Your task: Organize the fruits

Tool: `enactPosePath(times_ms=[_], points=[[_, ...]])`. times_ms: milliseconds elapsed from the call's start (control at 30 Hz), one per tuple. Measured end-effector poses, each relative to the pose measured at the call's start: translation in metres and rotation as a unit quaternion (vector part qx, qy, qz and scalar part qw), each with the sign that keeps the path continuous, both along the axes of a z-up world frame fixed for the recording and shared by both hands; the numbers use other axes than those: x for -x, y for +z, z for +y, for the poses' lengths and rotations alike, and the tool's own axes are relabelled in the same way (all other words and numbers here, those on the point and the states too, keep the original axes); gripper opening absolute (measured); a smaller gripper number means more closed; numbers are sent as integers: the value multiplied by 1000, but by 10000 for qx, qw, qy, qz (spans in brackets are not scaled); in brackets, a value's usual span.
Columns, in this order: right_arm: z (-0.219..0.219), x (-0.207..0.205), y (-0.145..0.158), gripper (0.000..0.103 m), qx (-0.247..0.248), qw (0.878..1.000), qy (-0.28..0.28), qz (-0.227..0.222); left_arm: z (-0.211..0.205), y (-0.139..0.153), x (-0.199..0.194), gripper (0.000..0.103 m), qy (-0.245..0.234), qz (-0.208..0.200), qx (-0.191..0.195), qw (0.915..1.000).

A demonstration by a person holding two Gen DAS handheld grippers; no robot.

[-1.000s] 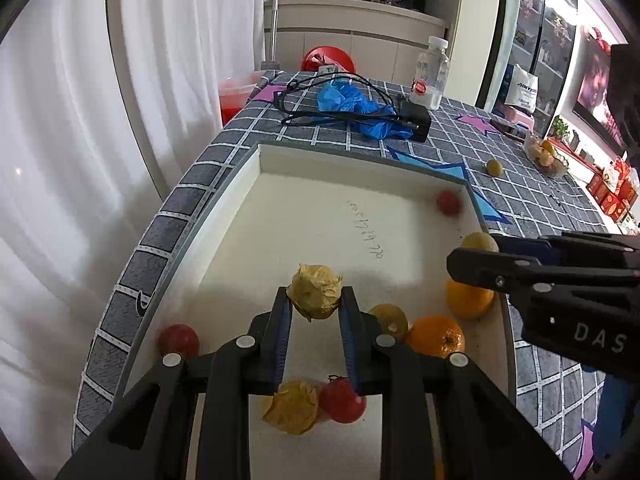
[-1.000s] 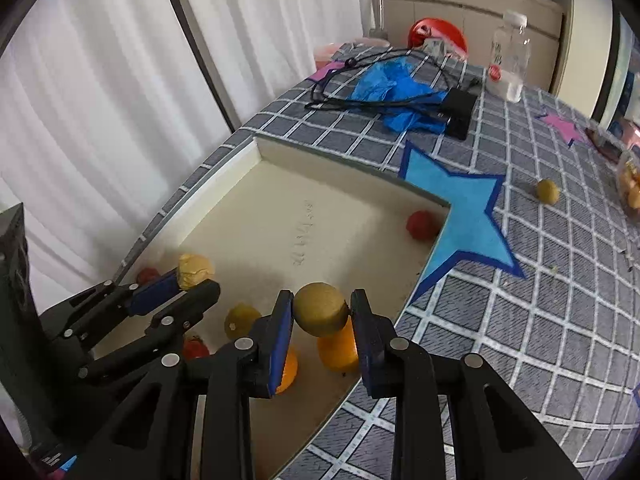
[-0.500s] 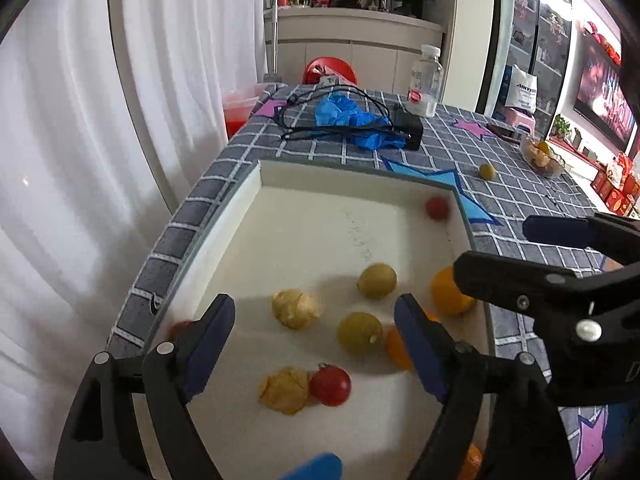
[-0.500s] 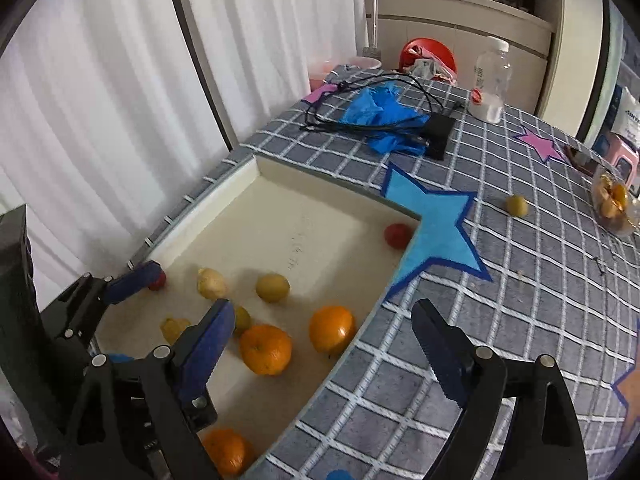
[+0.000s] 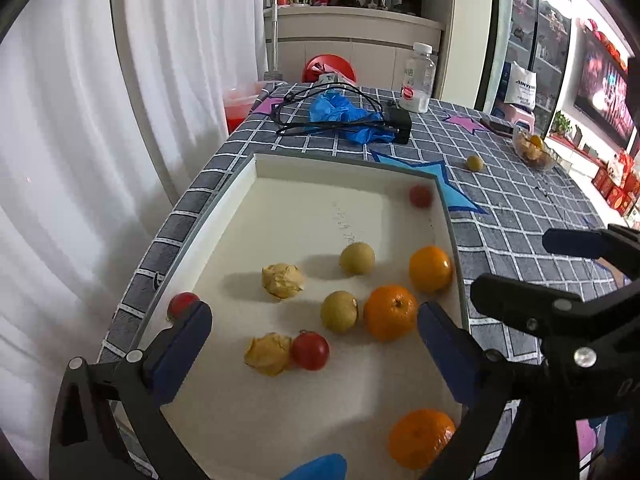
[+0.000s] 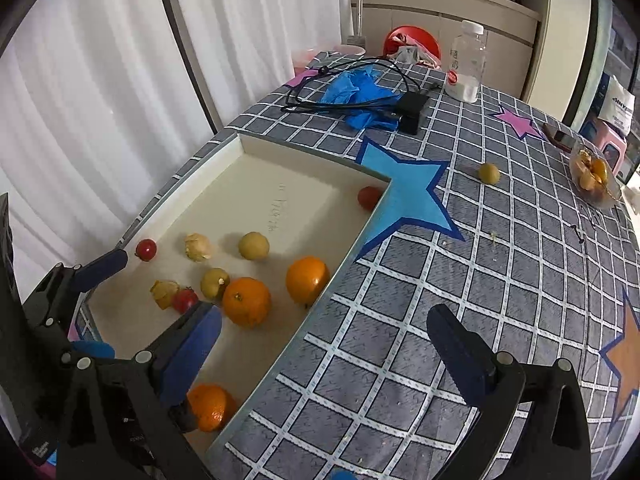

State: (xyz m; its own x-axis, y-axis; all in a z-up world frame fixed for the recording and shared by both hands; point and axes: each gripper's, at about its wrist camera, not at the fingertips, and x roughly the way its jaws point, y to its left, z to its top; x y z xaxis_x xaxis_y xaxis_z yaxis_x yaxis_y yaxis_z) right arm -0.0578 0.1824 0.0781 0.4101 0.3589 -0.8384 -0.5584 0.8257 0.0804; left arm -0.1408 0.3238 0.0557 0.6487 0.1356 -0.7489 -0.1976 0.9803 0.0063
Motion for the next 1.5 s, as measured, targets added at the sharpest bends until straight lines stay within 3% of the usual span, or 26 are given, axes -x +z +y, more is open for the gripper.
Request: enactPosePath(times_ms=[900,1500], points=[[-9,13,-3,103,-12,9999,5,120,-28,5,14,103,-126,72,-468,9988],[-19,12,-5,103,-129,9997,-92,190,-35,3,13,103,-165,140,-532,9983]])
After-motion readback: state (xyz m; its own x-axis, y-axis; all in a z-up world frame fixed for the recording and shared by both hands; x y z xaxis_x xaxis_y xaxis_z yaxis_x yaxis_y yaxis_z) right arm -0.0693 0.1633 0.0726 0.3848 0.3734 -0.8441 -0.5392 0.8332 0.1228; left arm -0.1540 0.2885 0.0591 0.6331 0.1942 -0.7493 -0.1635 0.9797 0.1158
